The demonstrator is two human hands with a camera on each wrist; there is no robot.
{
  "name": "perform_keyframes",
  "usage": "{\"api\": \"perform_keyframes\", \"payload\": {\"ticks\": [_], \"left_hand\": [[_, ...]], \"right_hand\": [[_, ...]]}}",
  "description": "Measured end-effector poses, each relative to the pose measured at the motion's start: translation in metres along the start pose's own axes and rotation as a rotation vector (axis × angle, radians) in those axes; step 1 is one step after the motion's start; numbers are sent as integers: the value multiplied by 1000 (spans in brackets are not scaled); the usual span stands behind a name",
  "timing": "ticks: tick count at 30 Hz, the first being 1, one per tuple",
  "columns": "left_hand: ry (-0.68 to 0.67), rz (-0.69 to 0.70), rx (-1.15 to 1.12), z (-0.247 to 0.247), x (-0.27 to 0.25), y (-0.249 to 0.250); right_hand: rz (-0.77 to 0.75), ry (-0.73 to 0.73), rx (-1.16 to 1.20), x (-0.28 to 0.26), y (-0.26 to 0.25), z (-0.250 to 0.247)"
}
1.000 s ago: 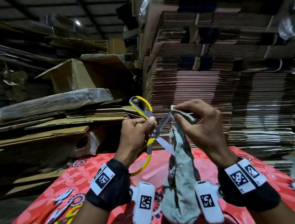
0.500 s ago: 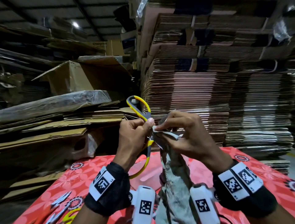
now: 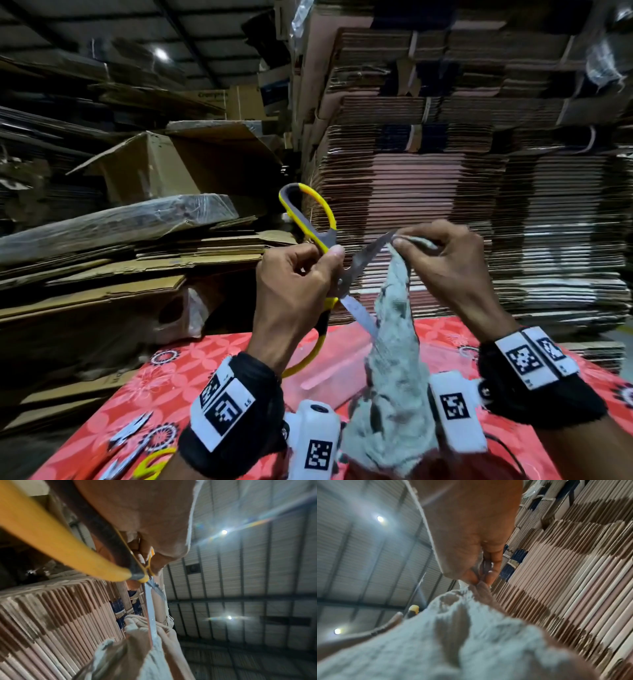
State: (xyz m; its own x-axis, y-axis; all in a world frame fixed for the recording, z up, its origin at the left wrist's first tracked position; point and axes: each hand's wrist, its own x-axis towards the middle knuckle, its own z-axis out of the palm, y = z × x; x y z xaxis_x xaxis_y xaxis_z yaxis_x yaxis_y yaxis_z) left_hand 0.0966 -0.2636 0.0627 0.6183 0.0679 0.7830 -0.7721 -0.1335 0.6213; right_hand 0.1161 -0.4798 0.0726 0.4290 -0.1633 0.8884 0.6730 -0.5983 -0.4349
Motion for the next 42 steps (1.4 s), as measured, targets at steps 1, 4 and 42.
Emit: {"api": "perform_keyframes", "payload": {"ticks": [1, 4, 42], "left_hand": [[1, 3, 13, -1, 1, -2], [8, -7, 36, -5, 3, -12], [-46, 356, 356, -6, -6, -15]], "right_hand": [[-15, 46, 21, 1, -7, -4], [-96, 146, 52, -1, -29, -12], [-227, -361, -118, -14, -41, 6]]}}
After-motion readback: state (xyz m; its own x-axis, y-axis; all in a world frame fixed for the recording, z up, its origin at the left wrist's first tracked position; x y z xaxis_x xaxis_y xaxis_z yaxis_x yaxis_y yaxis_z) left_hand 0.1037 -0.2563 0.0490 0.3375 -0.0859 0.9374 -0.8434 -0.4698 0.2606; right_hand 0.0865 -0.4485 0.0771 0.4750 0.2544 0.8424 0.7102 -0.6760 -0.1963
